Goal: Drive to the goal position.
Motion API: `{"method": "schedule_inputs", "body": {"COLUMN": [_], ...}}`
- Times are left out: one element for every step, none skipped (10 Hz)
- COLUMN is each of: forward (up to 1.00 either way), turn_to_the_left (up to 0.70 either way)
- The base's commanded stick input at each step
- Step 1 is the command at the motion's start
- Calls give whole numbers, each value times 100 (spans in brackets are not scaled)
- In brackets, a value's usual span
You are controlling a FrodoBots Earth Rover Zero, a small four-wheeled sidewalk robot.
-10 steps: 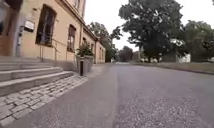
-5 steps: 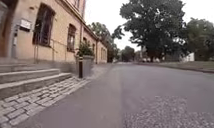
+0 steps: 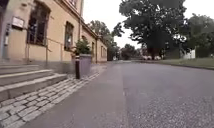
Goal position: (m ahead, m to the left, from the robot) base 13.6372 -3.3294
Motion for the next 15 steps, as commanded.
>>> {"method": "schedule_inputs", "body": {"forward": [70,70,70,70,70,70,70,70,70,70,70,70,70,70,70], "turn_to_the_left": [4,4,4,4,4,4,4,4,4,4,4,4,4,4,4]}}
